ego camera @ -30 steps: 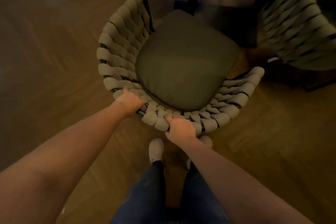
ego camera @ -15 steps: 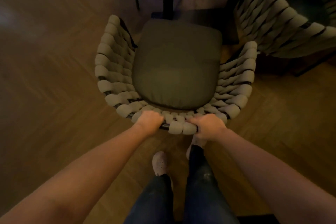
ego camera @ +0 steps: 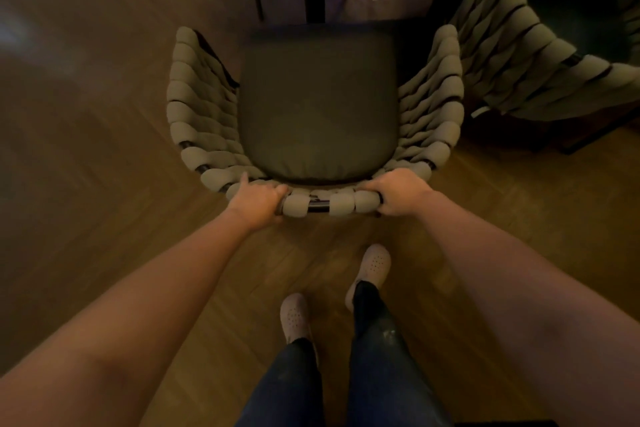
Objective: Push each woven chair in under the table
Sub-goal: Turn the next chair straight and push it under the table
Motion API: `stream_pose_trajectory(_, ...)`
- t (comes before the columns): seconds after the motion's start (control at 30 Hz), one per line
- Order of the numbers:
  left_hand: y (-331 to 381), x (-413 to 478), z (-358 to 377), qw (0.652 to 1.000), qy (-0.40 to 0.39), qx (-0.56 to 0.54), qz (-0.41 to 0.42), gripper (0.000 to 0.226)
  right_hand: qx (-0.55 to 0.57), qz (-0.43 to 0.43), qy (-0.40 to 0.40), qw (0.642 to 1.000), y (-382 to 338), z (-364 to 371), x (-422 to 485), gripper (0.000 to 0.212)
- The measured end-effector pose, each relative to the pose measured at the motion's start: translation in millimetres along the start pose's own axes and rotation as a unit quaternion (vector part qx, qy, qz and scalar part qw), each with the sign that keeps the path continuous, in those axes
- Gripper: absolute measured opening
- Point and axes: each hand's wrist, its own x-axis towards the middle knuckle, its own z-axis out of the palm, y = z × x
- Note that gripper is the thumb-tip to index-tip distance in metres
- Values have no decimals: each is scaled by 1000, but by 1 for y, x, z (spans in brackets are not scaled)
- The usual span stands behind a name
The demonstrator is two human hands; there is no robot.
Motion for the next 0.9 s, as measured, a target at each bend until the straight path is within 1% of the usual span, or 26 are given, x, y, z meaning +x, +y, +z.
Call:
stream_pose_trajectory(0.1,0,8,-3,1000,-8,-12,3,47,-7,-15,5,1000,8,-3,9,47)
stream_pose_trajectory(0.2,1,6,0,1000,7,0,7,48,-5,-24,15,1000,8,6,11,49)
stream_pose_trajectory(0.3,-1,4,-3,999,-5,-22,24,51,16,-35,7,999,14,6,11,51)
stream_pose_trajectory(0.37,-3,-1,-11,998,-13,-55,37,60,28,-43,-24,998,16,2,11,57)
stream_pose_trajectory(0.43,-7,-6,-20,993,-20,-119,8,71,34,-31,-68,997,21,-5,9,69)
stream_pose_trajectory(0.47,-9,-8,-21,987,-7,-157,-26,74,43,-14,-55,997,25,-5,7,72)
stream_pose_trajectory(0.5,-12,-8,-18,981,23,-182,-68,74,59,11,-14,998,31,-4,5,73)
stream_pose_trajectory(0.53,-16,-6,-15,973,67,-190,-117,70,77,54,56,994,38,-2,3,71)
stream_pose_trajectory(0.57,-22,-4,-10,963,109,-181,-167,64,93,116,135,980,45,0,1,66)
stream_pose_trajectory(0.6,-28,-1,-5,948,142,-180,-220,59,105,184,204,956,50,1,-1,59)
stream_pose_trajectory(0.63,-32,3,-4,927,163,-197,-273,58,122,245,251,929,54,1,-1,54)
stream_pose_trajectory(0.67,-33,6,-6,903,176,-230,-317,62,140,294,278,904,57,-1,0,56)
stream_pose_trajectory(0.73,-29,16,-13,852,197,-298,-383,73,206,367,298,857,61,-7,3,71)
stream_pose_trajectory(0.77,-27,21,-16,827,208,-320,-413,75,264,400,298,825,63,-11,5,77)
stream_pose_trajectory(0.8,-27,28,-20,803,219,-336,-440,76,332,431,293,786,68,-14,8,81)
stream_pose_trajectory(0.83,-28,33,-22,783,224,-345,-467,75,399,458,283,742,72,-16,11,83)
stream_pose_trajectory(0.87,-33,37,-21,763,225,-355,-491,74,443,478,272,708,75,-17,14,83)
stream_pose_trajectory(0.9,-39,42,-23,740,221,-373,-514,72,463,491,265,689,79,-19,18,82)
